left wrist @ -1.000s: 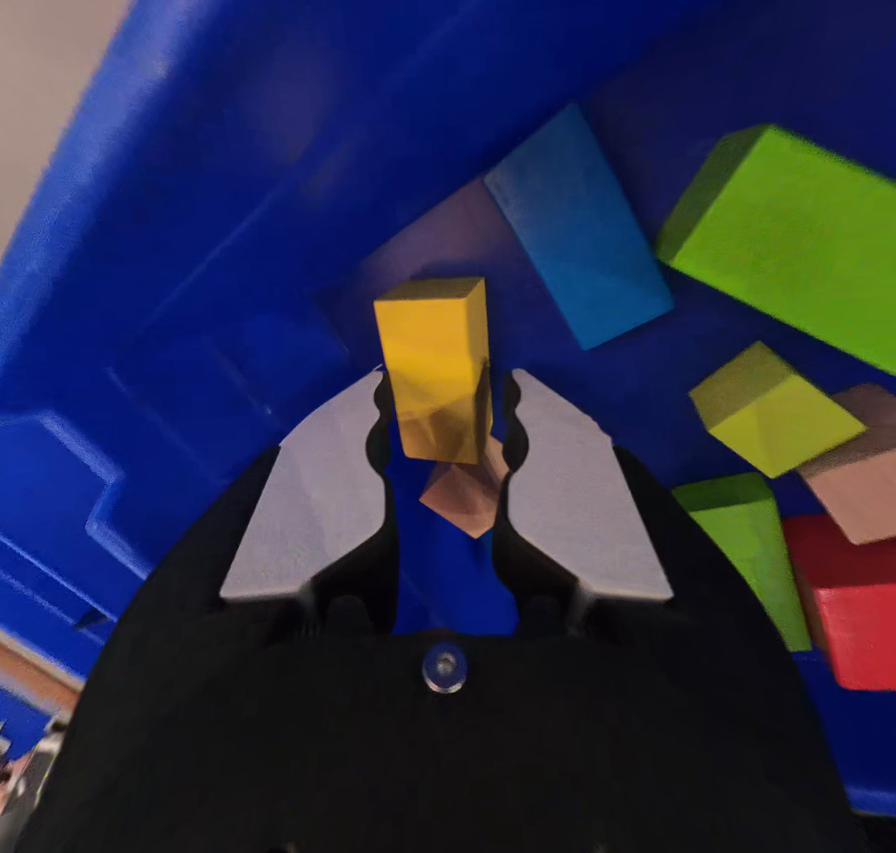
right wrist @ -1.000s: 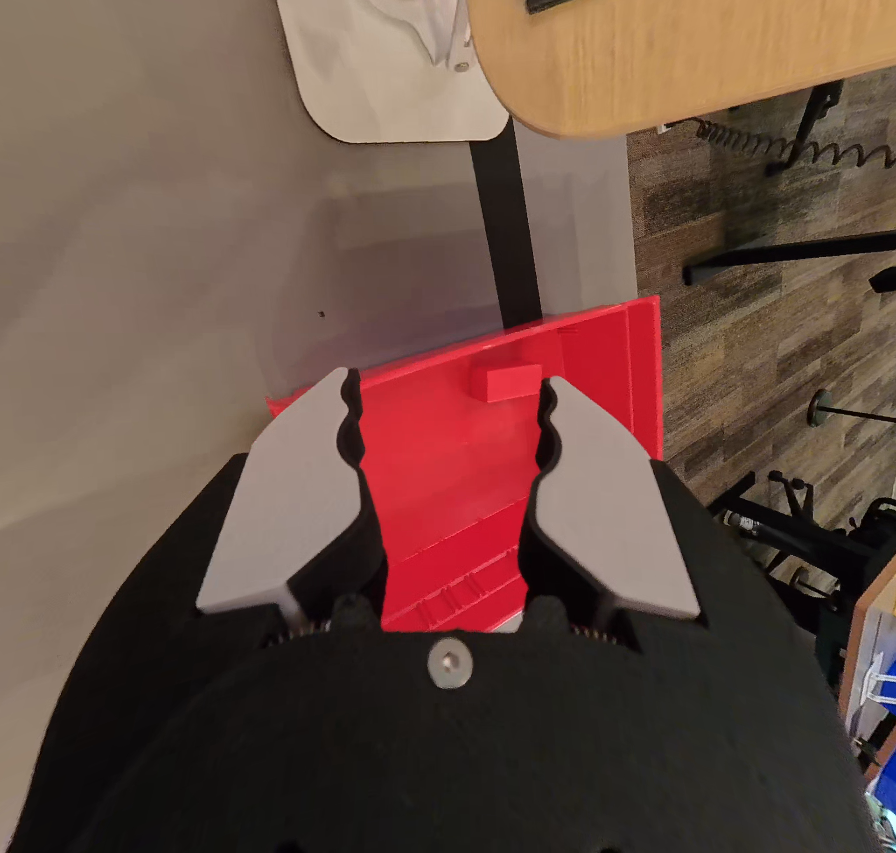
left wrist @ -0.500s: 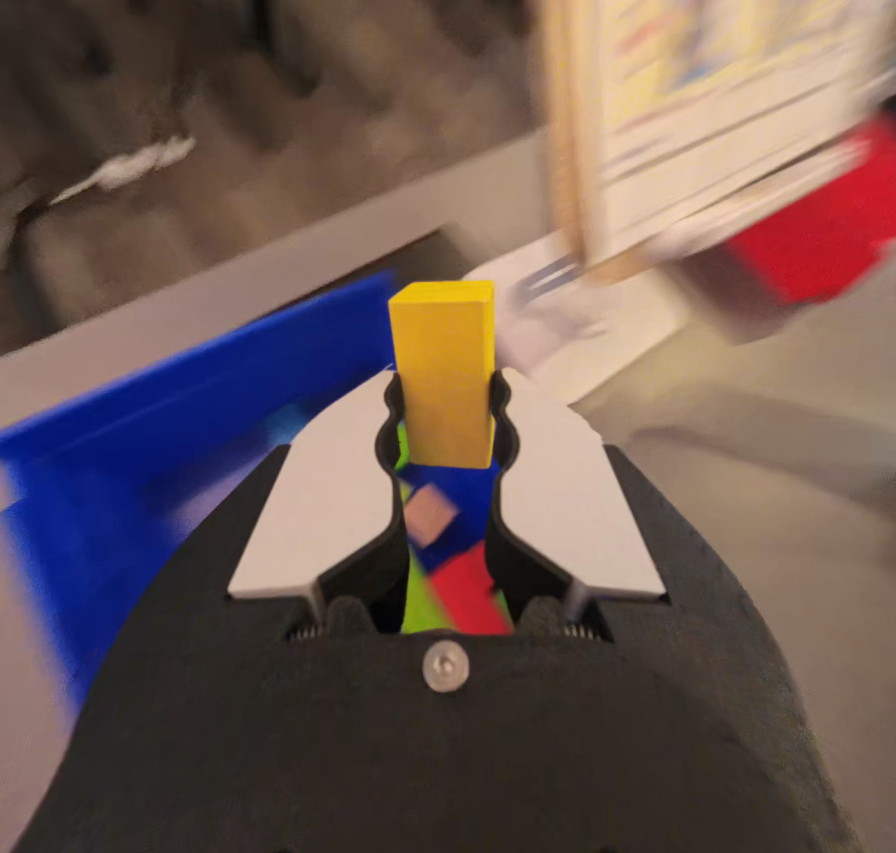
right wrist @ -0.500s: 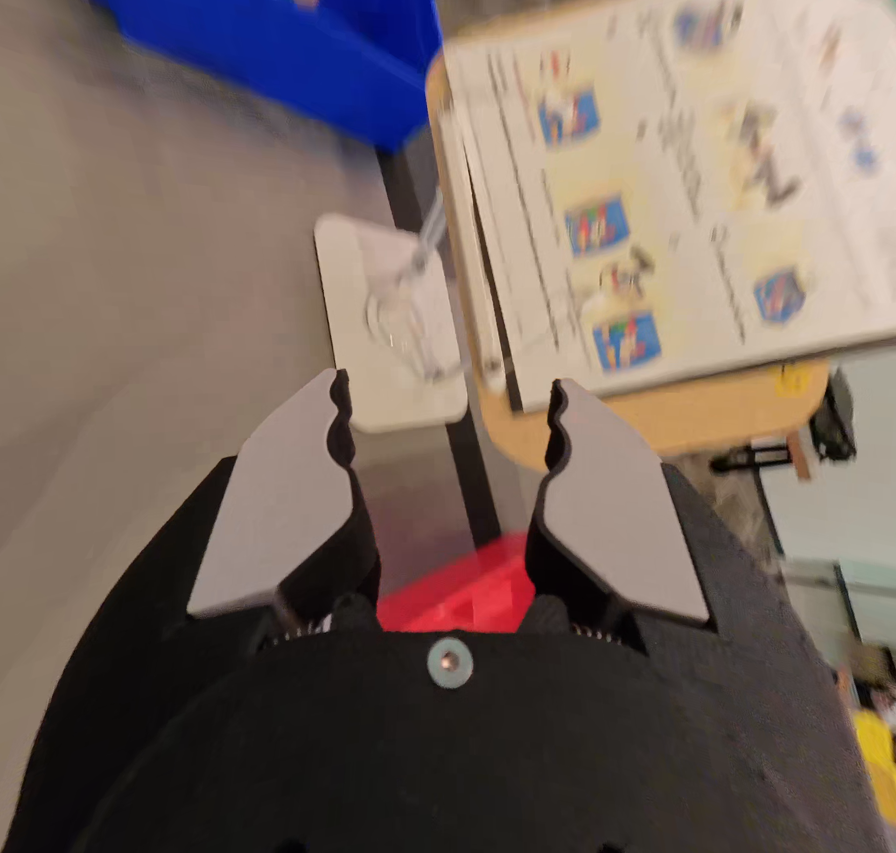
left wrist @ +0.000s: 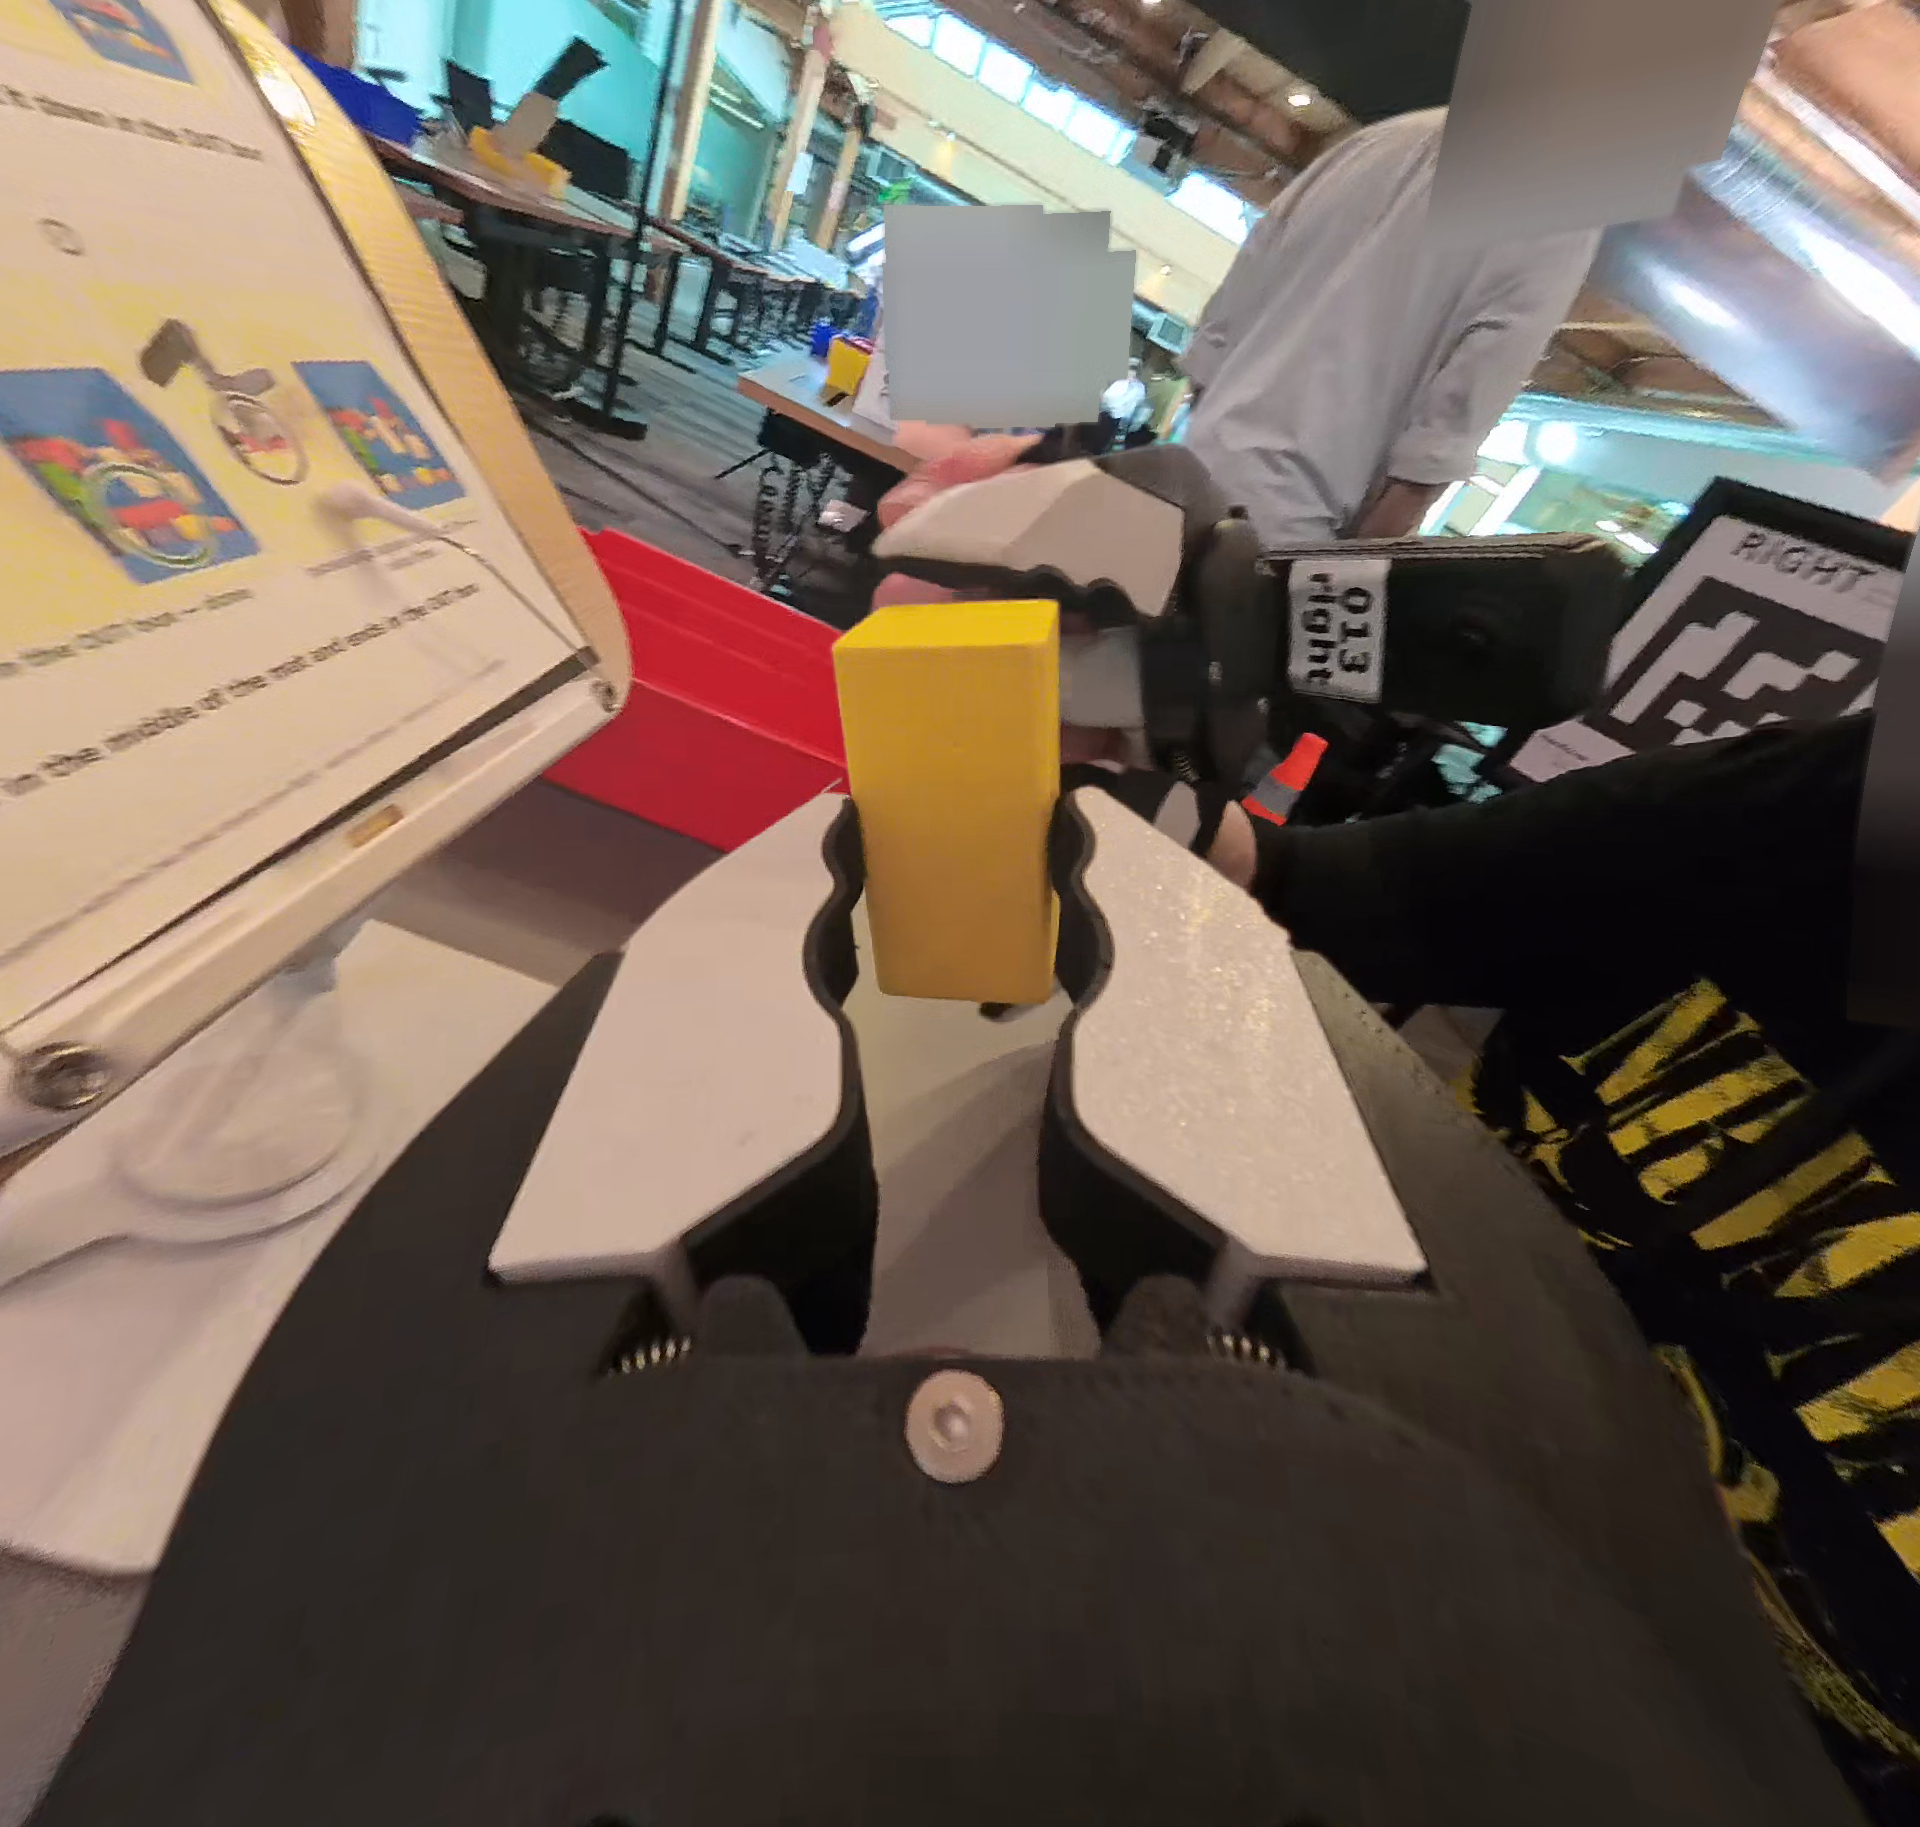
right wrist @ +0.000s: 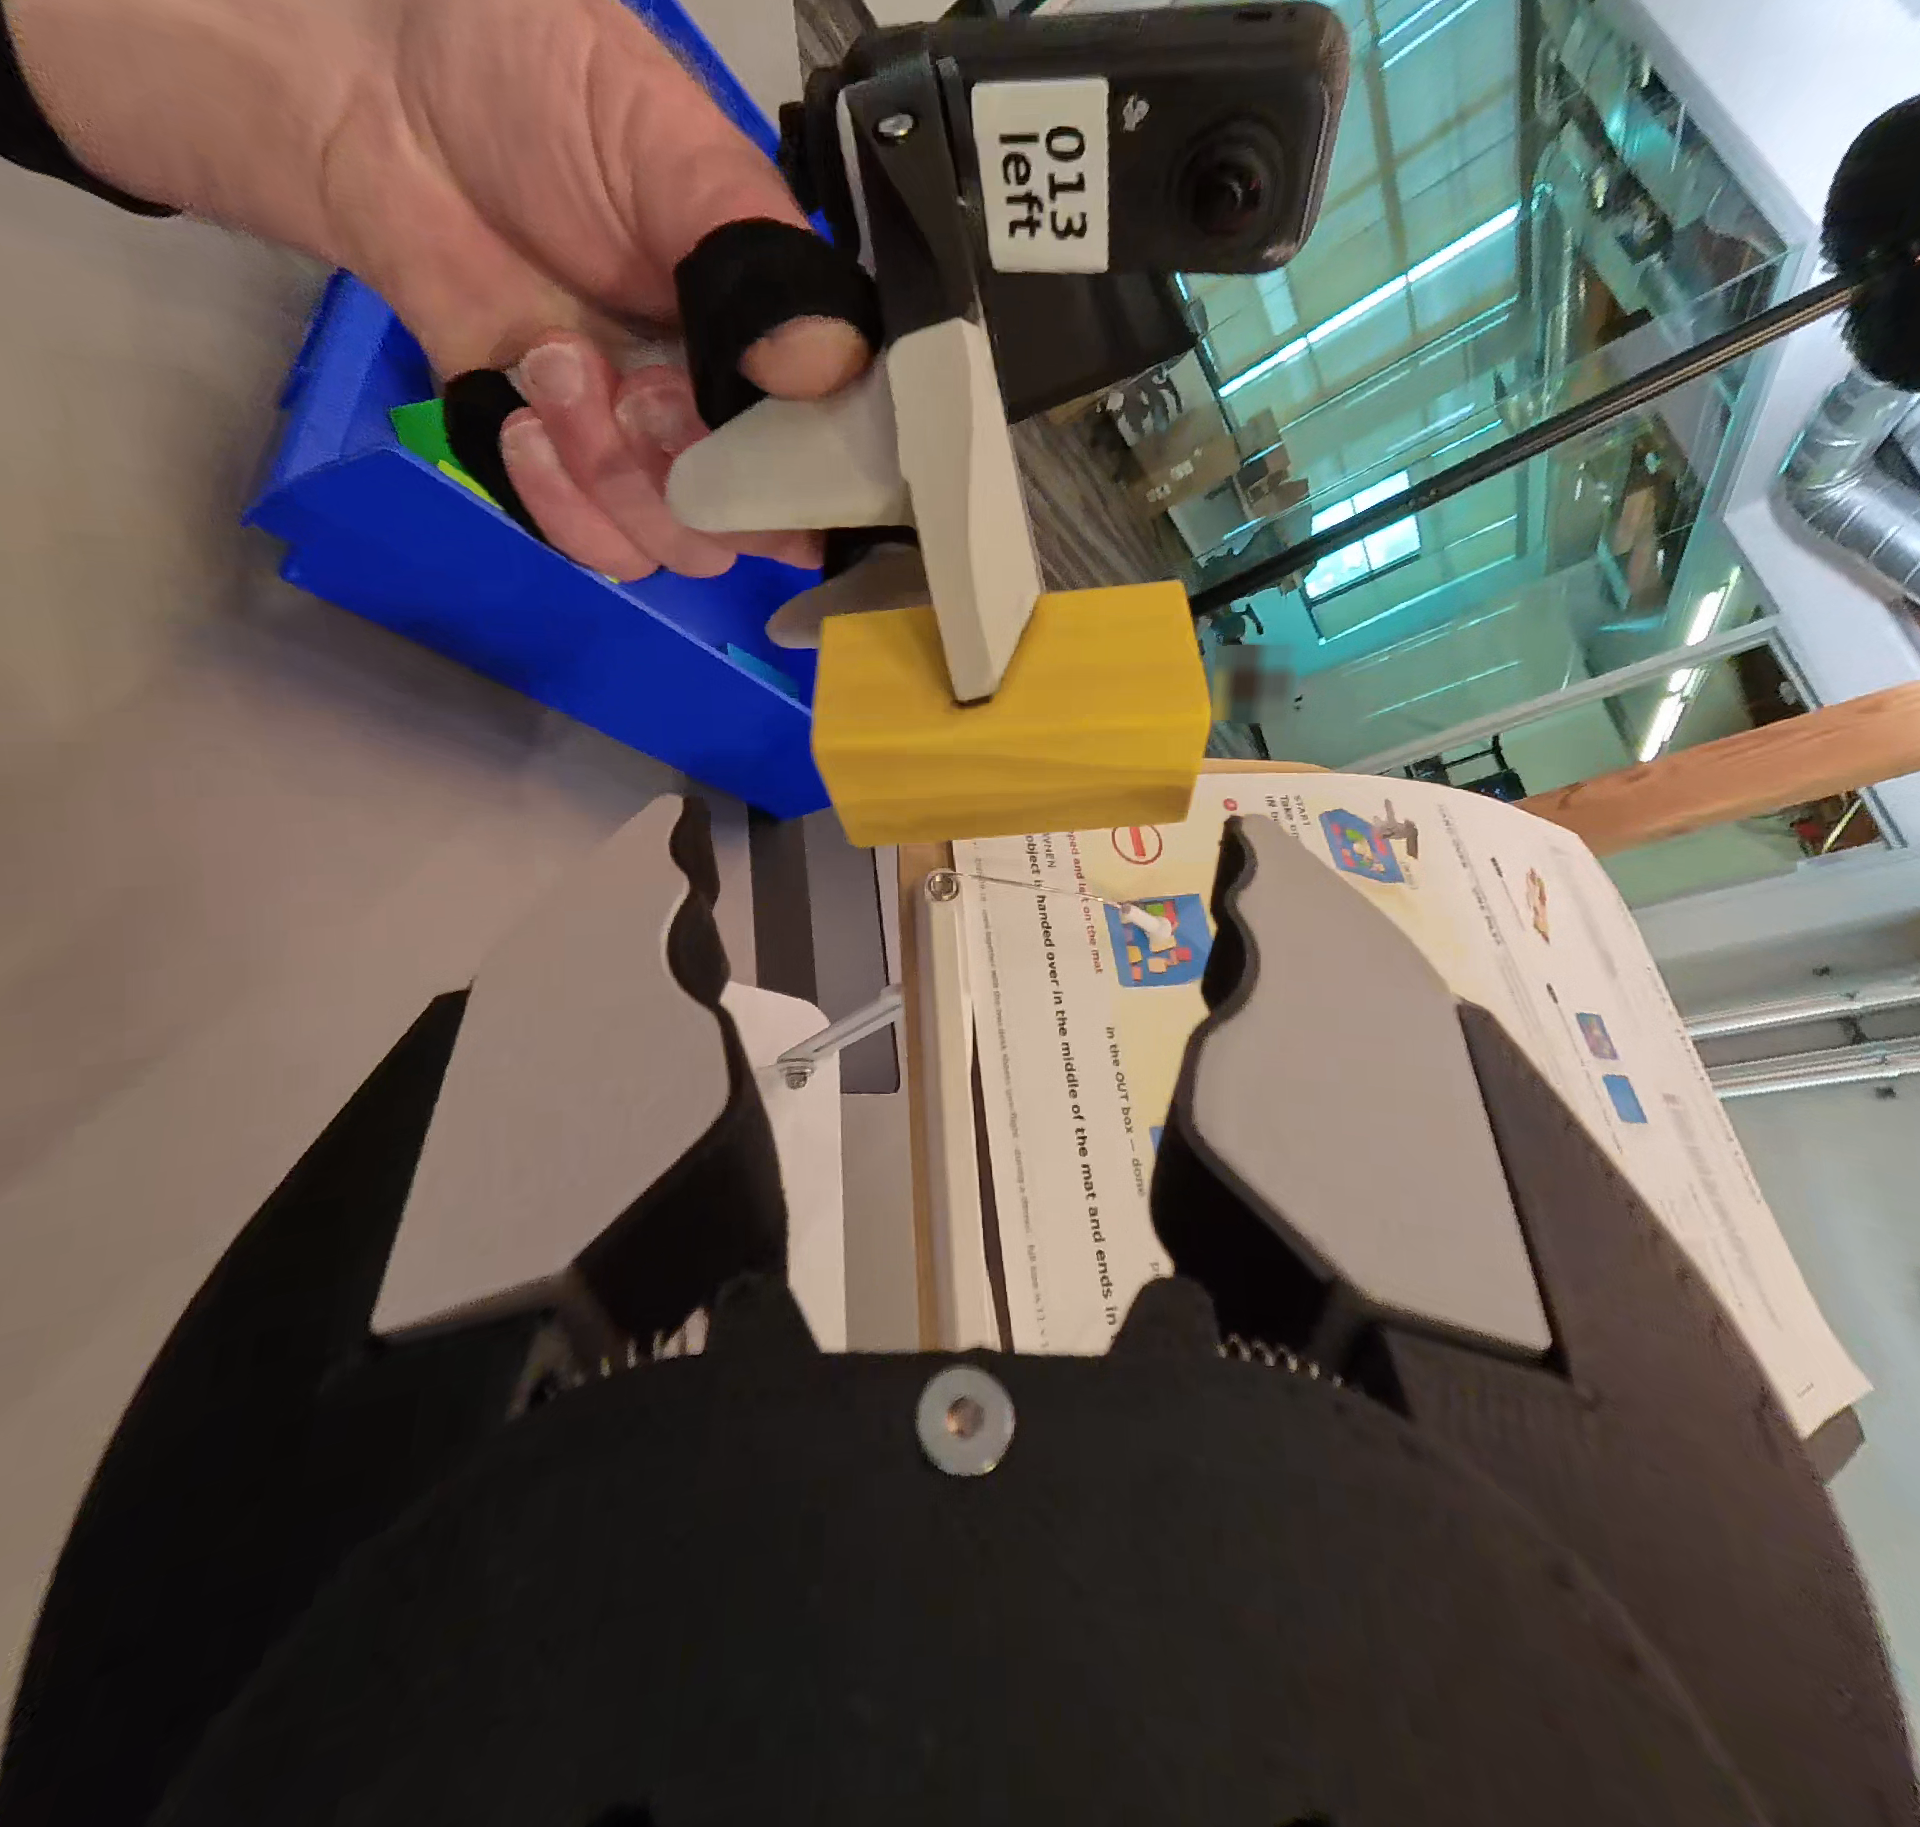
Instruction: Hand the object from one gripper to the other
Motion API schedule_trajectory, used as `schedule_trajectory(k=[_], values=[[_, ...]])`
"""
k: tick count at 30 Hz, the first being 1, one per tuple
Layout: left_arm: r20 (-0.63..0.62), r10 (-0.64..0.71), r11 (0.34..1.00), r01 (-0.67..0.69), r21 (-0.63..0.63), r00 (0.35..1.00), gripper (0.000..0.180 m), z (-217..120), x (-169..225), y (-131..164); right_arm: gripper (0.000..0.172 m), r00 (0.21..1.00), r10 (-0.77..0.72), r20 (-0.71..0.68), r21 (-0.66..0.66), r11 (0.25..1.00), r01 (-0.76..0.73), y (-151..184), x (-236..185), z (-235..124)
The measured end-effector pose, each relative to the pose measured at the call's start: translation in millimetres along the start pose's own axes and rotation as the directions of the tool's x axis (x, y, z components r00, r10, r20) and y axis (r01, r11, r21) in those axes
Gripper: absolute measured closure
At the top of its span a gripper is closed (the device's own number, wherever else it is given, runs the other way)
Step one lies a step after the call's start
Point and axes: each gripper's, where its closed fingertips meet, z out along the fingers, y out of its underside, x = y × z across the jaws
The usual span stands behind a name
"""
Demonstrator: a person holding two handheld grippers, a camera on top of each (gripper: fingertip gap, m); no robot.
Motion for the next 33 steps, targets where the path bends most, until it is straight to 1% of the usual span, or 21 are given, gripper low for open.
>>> schedule_trajectory(k=[2, 5, 7, 11, 15, 16, 17, 19, 21, 22, 24, 25, 27, 30, 33], values=[[-0.023, -0.003, 1.000, 0.003, -0.018, 1.000, 0.145, 3.6, 1.2, 4.7, 0.087, 1.000, -0.004, 0.002, 0.002, 1.000, 0.004, 1.4, 0.7, 1.1], [-0.075, -0.027, 1.000, 0.027, -0.008, 0.997, 0.145, 8.1, 7.2, 5.4, 0.095, 1.000, -0.021, 0.002, 0.031, 0.999, 0.021, -1.9, 0.1, -0.1], [-0.081, -0.026, 0.999, 0.025, -0.020, 0.996, 0.145, 11.1, 8.0, 8.6, 0.102, 1.000, -0.025, 0.001, 0.060, 0.998, 0.025, -5.8, -0.4, -2.5], [-0.130, -0.053, 0.999, 0.052, -0.010, 0.990, 0.145, 15.2, 10.9, 10.2, 0.102, 1.000, -0.021, 0.011, 0.065, 0.998, 0.021, -6.6, -1.6, -6.8], [-0.189, -0.079, 0.996, 0.084, 0.017, 0.979, 0.144, 18.1, 17.9, 6.8, 0.103, 1.000, 0.016, 0.025, 0.071, 0.997, -0.018, -10.0, 1.0, -15.5], [-0.191, -0.081, 0.995, 0.089, 0.037, 0.978, 0.134, 17.5, 18.4, 3.0, 0.103, 0.999, 0.026, 0.023, 0.067, 0.997, -0.027, -9.4, 3.9, -19.7], [-0.182, -0.068, 0.995, 0.079, 0.055, 0.981, 0.130, 15.5, 18.3, -0.4, 0.103, 0.999, 0.030, 0.018, 0.052, 0.998, -0.031, -6.4, 8.8, -26.2], [-0.129, -0.029, 0.998, 0.037, 0.059, 0.991, 0.130, 9.0, 14.8, -3.2, 0.103, 0.999, 0.040, 0.002, -0.007, 0.999, -0.040, 9.0, 25.2, -47.0], [-0.087, 0.006, 0.998, -0.001, 0.057, 0.996, 0.137, 0.4, 12.8, -6.4, 0.102, 0.998, 0.057, -0.003, -0.118, 0.991, -0.057, 42.6, 46.8, -75.9], [-0.063, 0.021, 0.998, -0.017, 0.058, 0.998, 0.140, -3.7, 10.9, -8.1, 0.103, 0.997, 0.078, 0.023, -0.192, 0.979, -0.072, 66.6, 54.3, -91.8], [-0.012, 0.049, 0.998, -0.048, 0.046, 0.999, 0.145, -10.2, 5.9, -9.0, 0.102, 0.991, 0.122, 0.062, -0.387, 0.918, -0.089, 128.6, 66.2, -125.8], [-0.004, 0.049, 0.998, -0.049, 0.049, 0.999, 0.146, -12.9, 4.4, -10.1, 0.103, 0.986, 0.144, 0.079, -0.487, 0.869, -0.088, 164.2, 69.2, -142.7], [-0.002, 0.035, 0.997, -0.035, 0.062, 0.999, 0.149, -17.7, 1.1, -12.3, 0.103, 0.965, 0.235, 0.114, -0.666, 0.739, -0.101, 235.4, 65.5, -172.0], [0.021, 0.022, 0.998, -0.023, 0.059, 1.000, 0.152, -21.8, -8.3, -10.1, 0.102, 0.917, 0.361, 0.171, -0.794, 0.601, -0.089, 319.3, 41.4, -195.1], [0.049, 0.005, 0.999, -0.007, 0.054, 0.999, 0.152, -24.7, -18.6, -6.6, 0.102, 0.866, 0.455, 0.209, -0.870, 0.491, -0.048, 382.8, 11.1, -207.7]])
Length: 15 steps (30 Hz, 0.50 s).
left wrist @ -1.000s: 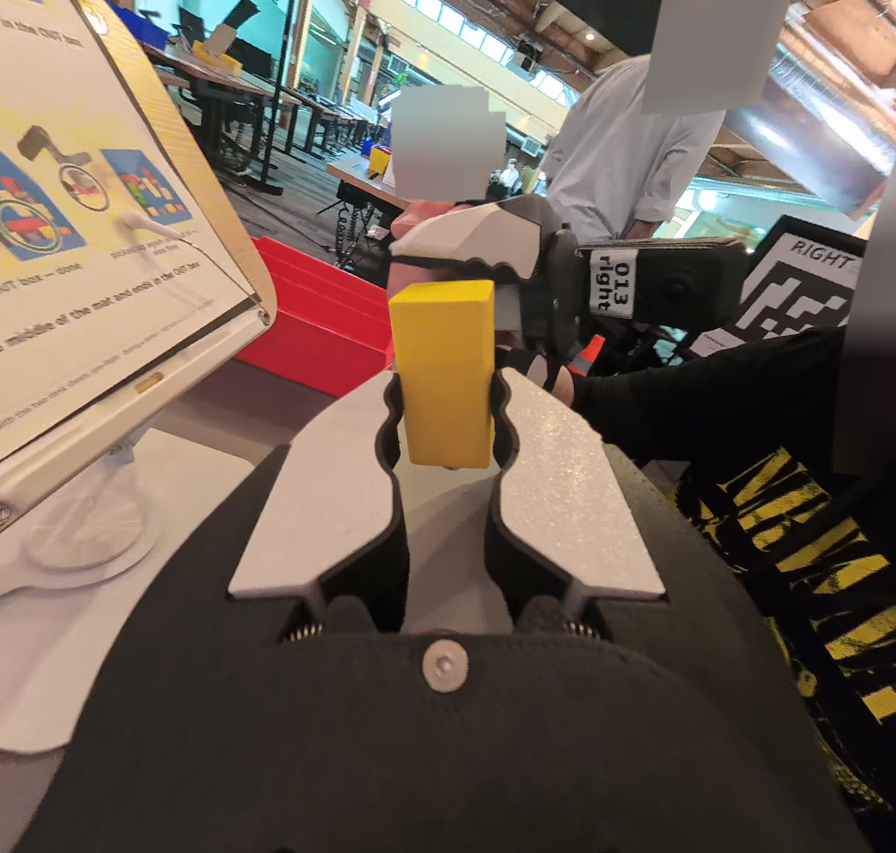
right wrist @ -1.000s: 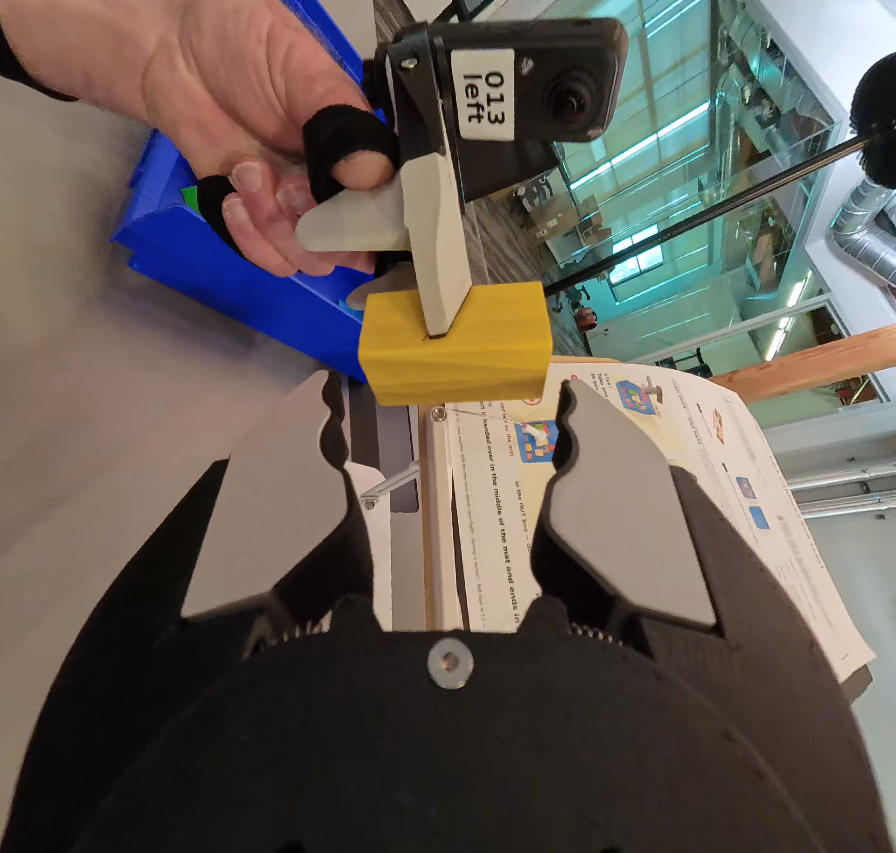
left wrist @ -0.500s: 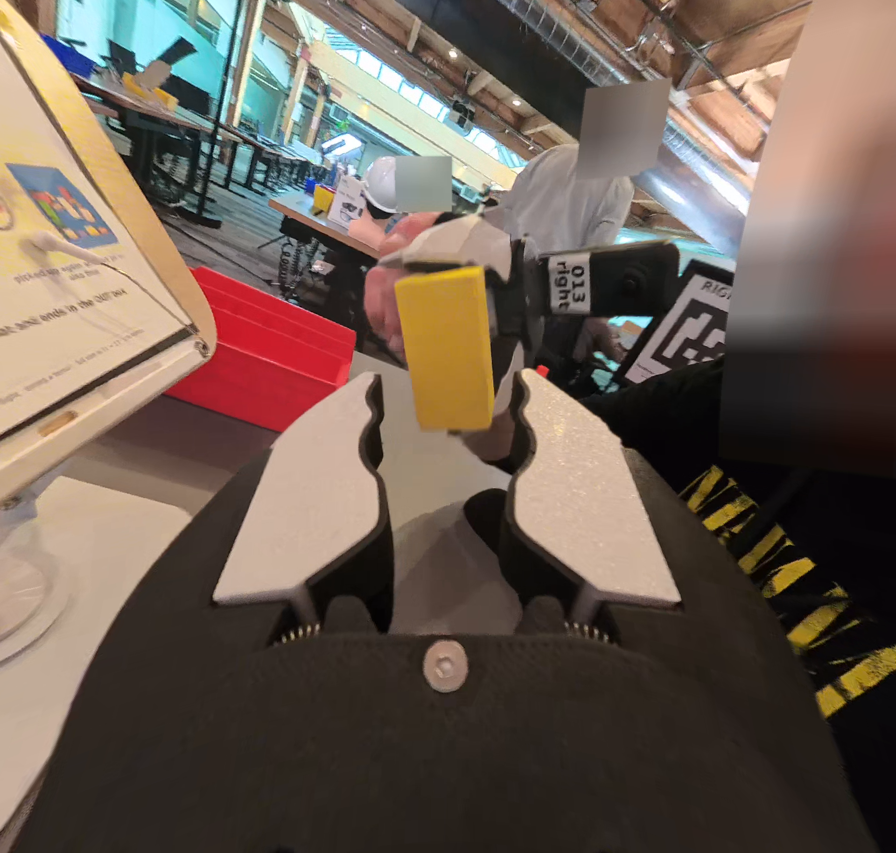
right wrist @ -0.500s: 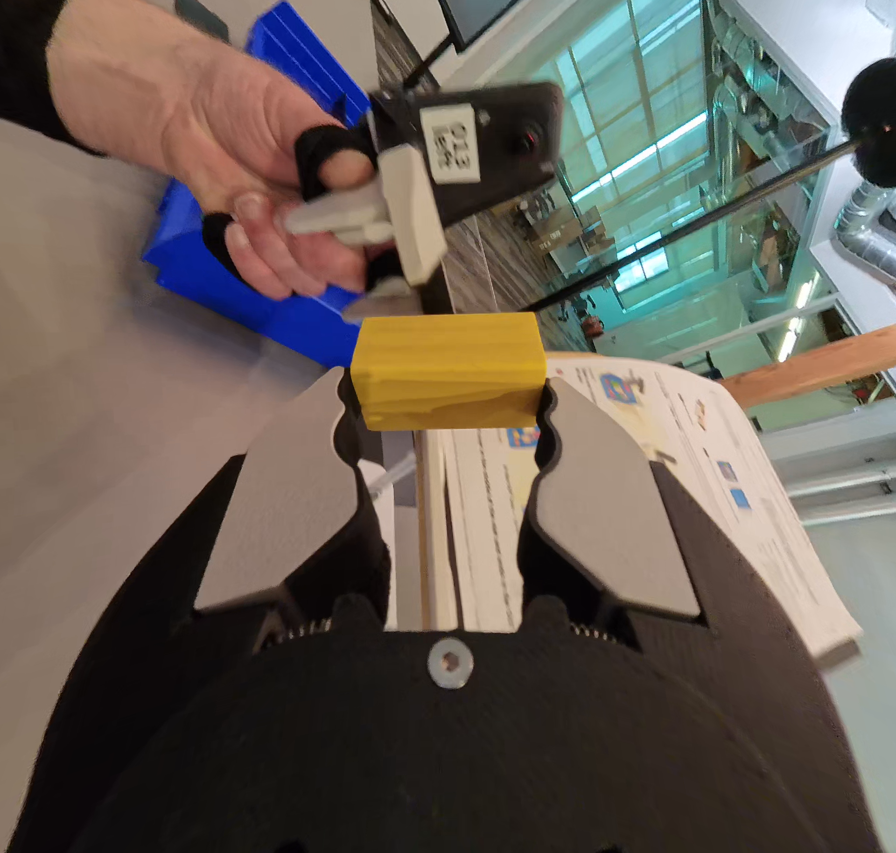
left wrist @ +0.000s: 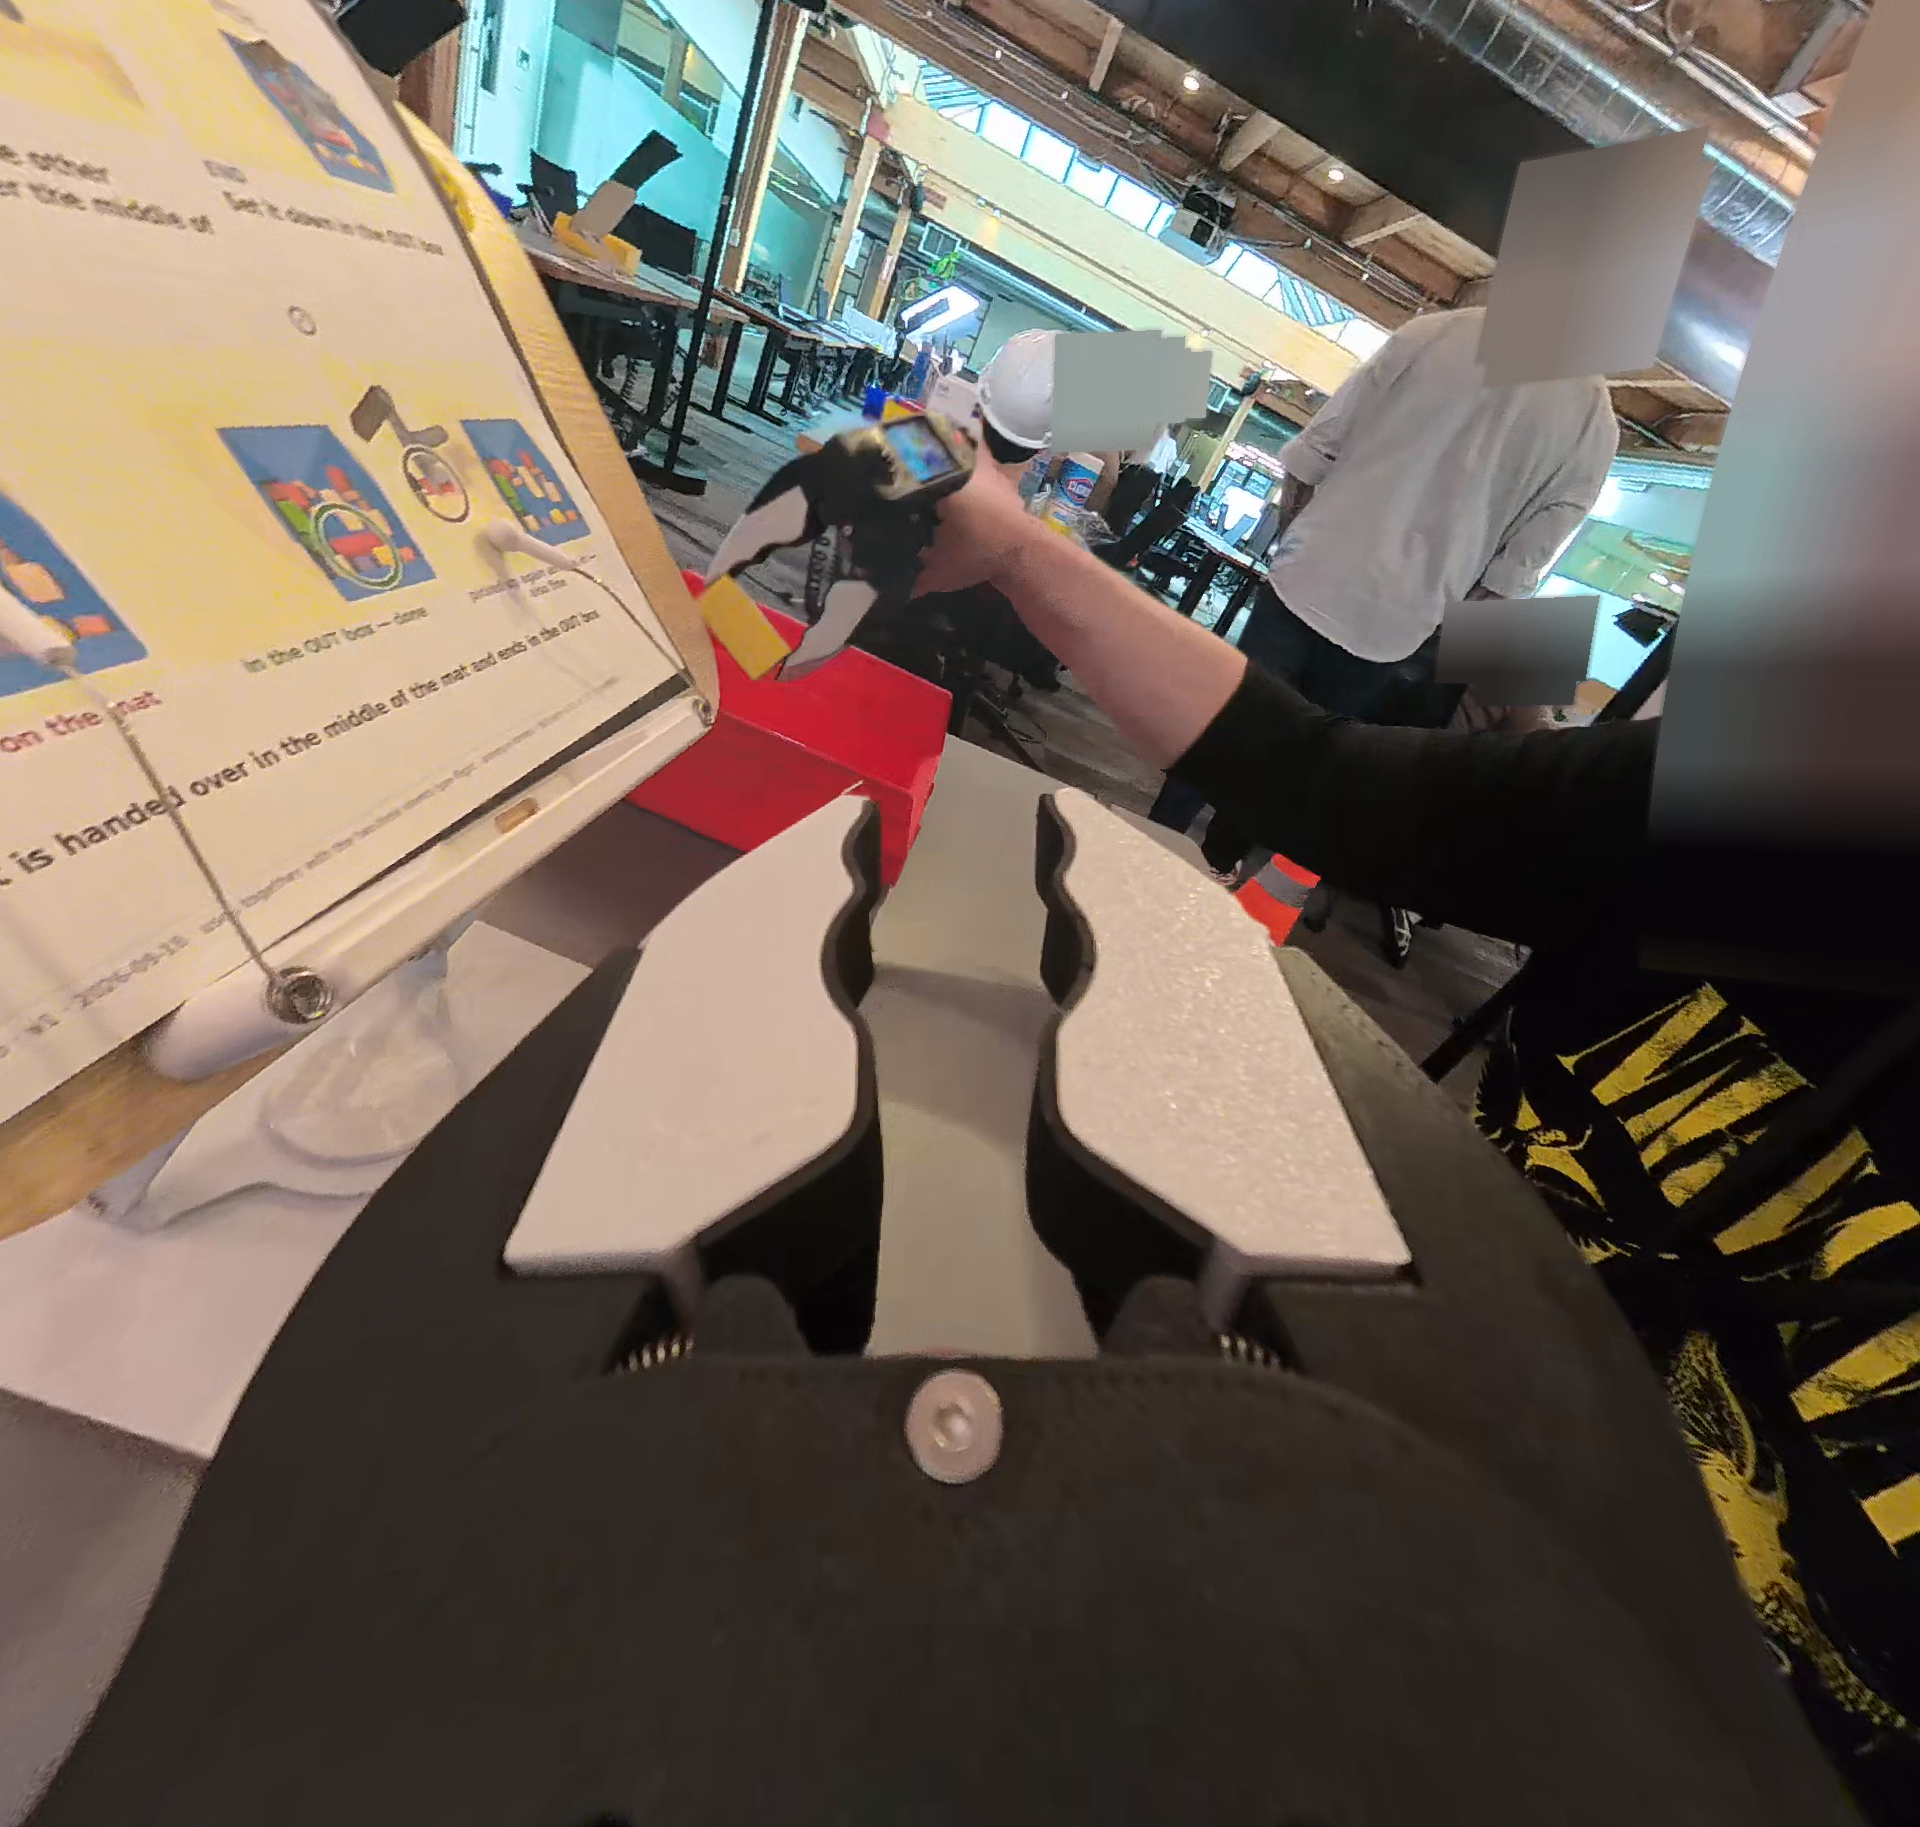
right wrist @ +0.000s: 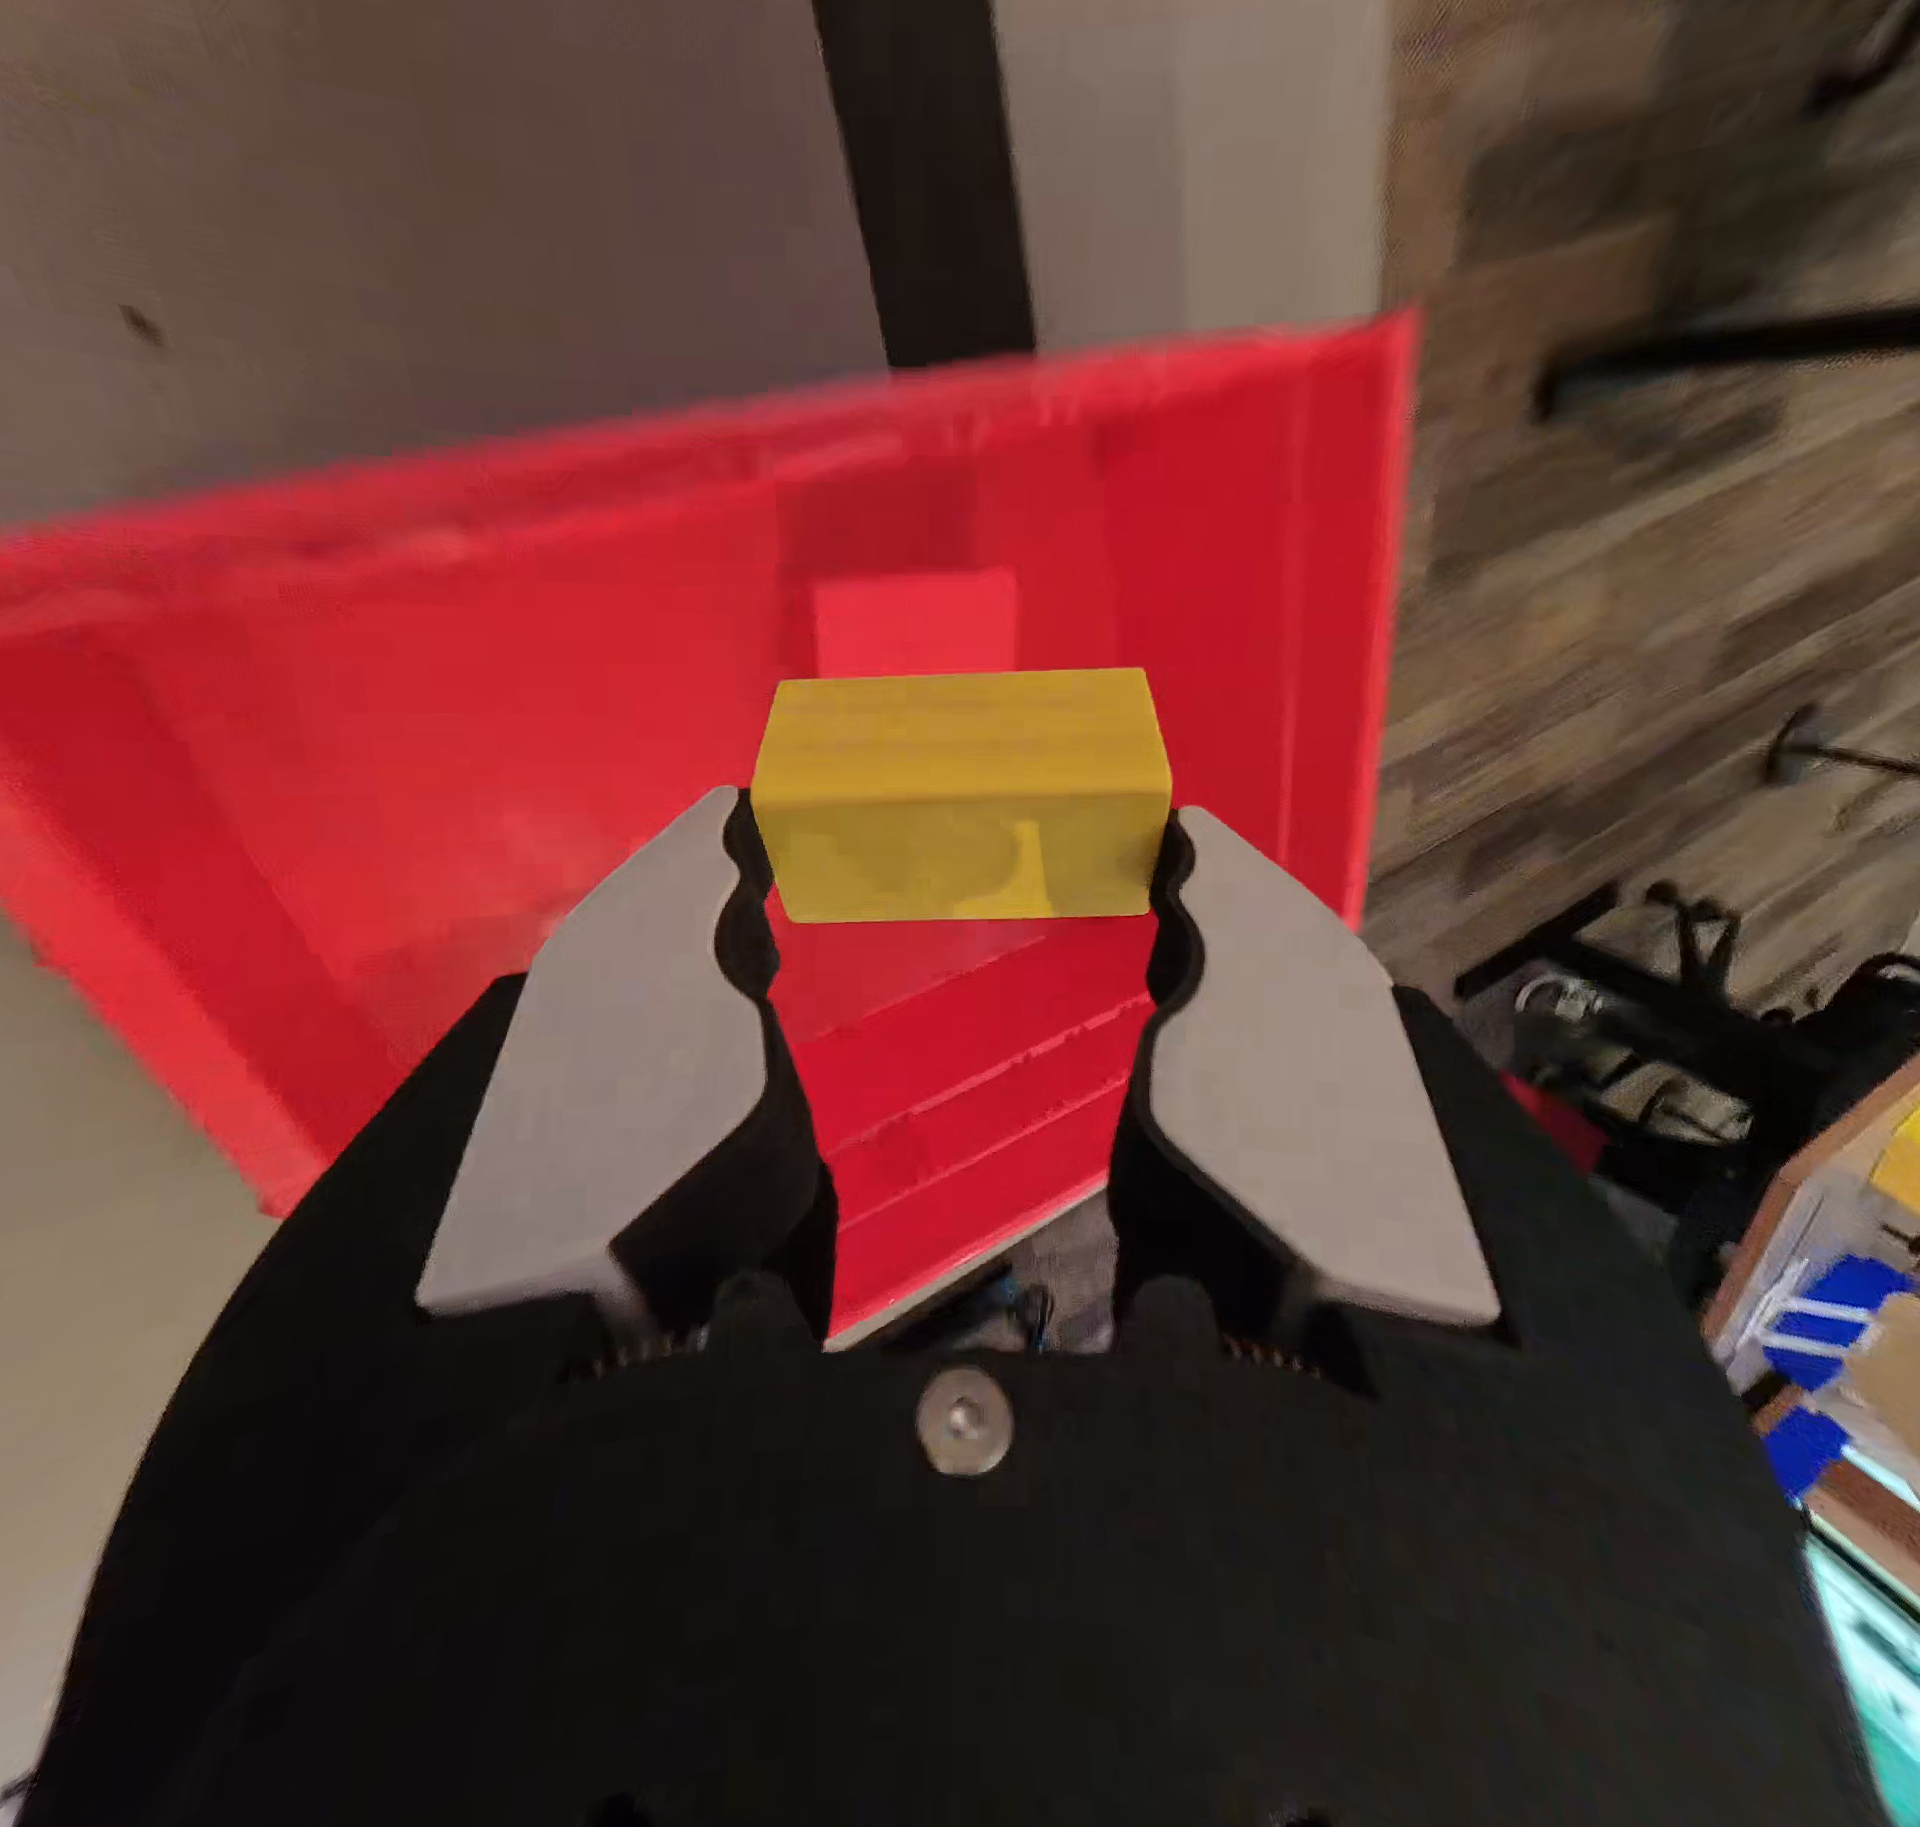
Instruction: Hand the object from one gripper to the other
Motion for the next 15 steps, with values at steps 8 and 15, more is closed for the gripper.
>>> schedule_trajectory(k=[8, 15], values=[[0.034, -0.030, 0.999, 0.031, -0.013, 0.999, 0.152, -4.1, -19.8, 8.0, 0.102, 0.978, 0.014, 0.210, -0.130, 0.991, 0.014, 38.7, -8.2, 81.1], [0.043, -0.034, 0.999, 0.035, -0.012, 0.998, 0.152, -7.1, -24.5, 9.2, 0.102, 0.942, 0.034, 0.333, -0.110, 0.994, 0.003, 29.5, -16.7, 101.0]])
